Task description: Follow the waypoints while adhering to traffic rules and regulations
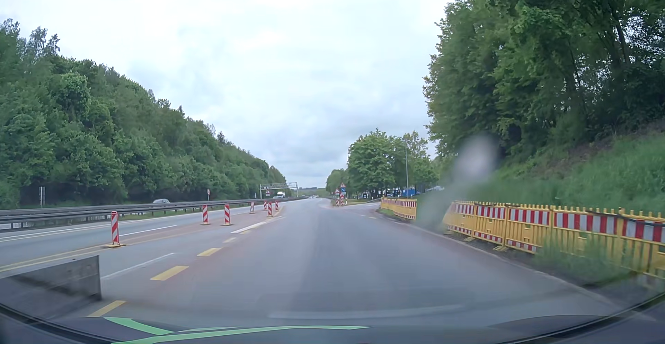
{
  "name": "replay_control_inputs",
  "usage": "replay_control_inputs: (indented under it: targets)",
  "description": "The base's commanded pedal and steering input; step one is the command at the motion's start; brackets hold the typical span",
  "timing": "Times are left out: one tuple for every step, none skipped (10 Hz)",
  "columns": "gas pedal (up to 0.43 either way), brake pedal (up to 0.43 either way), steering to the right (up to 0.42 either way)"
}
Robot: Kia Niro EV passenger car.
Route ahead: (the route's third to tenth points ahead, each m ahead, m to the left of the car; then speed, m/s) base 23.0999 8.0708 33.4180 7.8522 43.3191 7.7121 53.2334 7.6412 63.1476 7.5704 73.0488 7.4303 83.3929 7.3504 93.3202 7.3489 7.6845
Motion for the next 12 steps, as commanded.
replay_control_inputs:
  targets:
    - [0.209, 0.000, -0.012]
    - [0.209, 0.000, -0.013]
    - [0.209, 0.000, -0.013]
    - [0.209, 0.000, -0.014]
    - [0.197, 0.000, -0.014]
    - [0.197, 0.000, -0.015]
    - [0.189, 0.000, -0.015]
    - [0.189, 0.000, -0.015]
    - [0.189, 0.000, -0.015]
    - [0.189, 0.000, -0.016]
    - [0.177, 0.000, -0.016]
    - [0.177, 0.000, -0.016]
